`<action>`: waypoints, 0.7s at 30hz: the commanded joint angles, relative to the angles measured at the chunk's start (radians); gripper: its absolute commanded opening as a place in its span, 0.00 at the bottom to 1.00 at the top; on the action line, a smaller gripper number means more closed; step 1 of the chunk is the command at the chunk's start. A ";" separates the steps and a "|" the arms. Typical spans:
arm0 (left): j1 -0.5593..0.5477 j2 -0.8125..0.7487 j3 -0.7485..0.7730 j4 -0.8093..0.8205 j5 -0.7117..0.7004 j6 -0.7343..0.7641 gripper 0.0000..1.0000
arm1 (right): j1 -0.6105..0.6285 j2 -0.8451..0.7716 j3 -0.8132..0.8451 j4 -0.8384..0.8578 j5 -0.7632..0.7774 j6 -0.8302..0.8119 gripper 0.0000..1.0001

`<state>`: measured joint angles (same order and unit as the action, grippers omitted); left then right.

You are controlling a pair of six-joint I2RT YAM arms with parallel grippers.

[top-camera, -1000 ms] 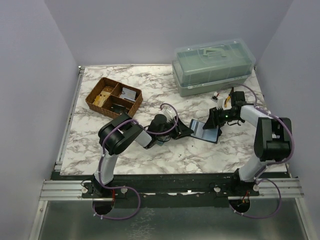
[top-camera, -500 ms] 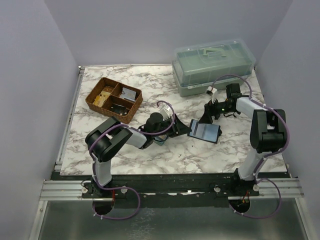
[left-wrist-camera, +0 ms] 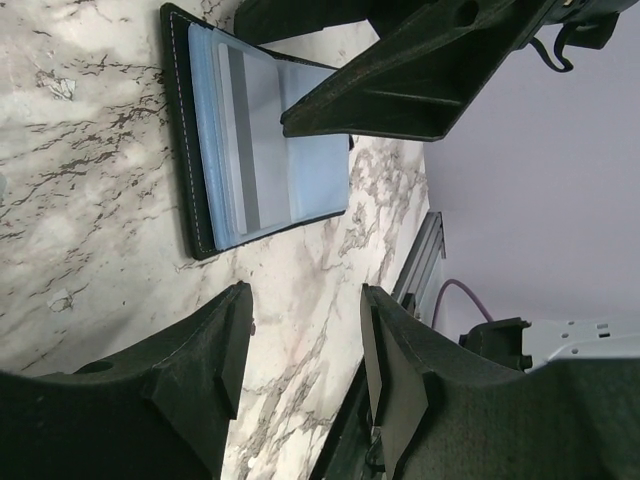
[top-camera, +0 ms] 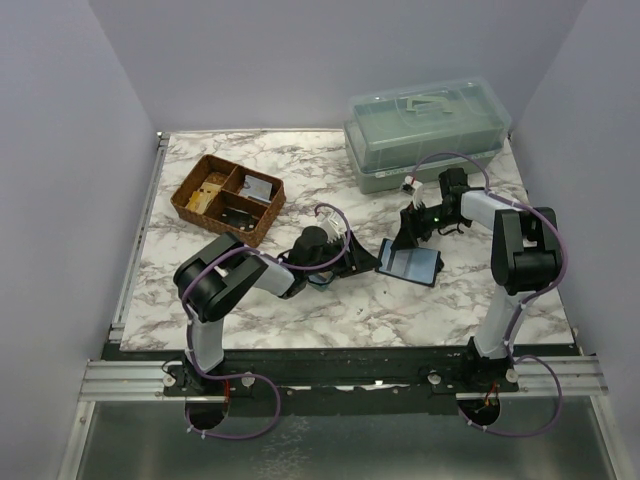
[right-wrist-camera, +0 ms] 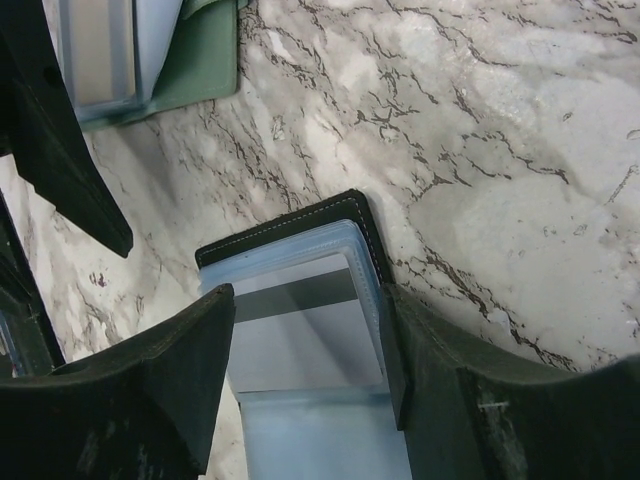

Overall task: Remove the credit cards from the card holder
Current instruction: Remove the credit card from the card holder.

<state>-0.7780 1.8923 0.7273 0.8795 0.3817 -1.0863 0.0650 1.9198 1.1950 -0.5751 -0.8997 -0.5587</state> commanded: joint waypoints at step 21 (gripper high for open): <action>0.005 0.043 0.037 0.002 0.023 0.026 0.54 | 0.019 0.007 -0.005 -0.115 -0.108 -0.090 0.44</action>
<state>-0.7780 1.9144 0.7364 0.8783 0.3824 -1.0756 0.0780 1.9202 1.1927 -0.6556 -0.9676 -0.6224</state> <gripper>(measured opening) 0.532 0.444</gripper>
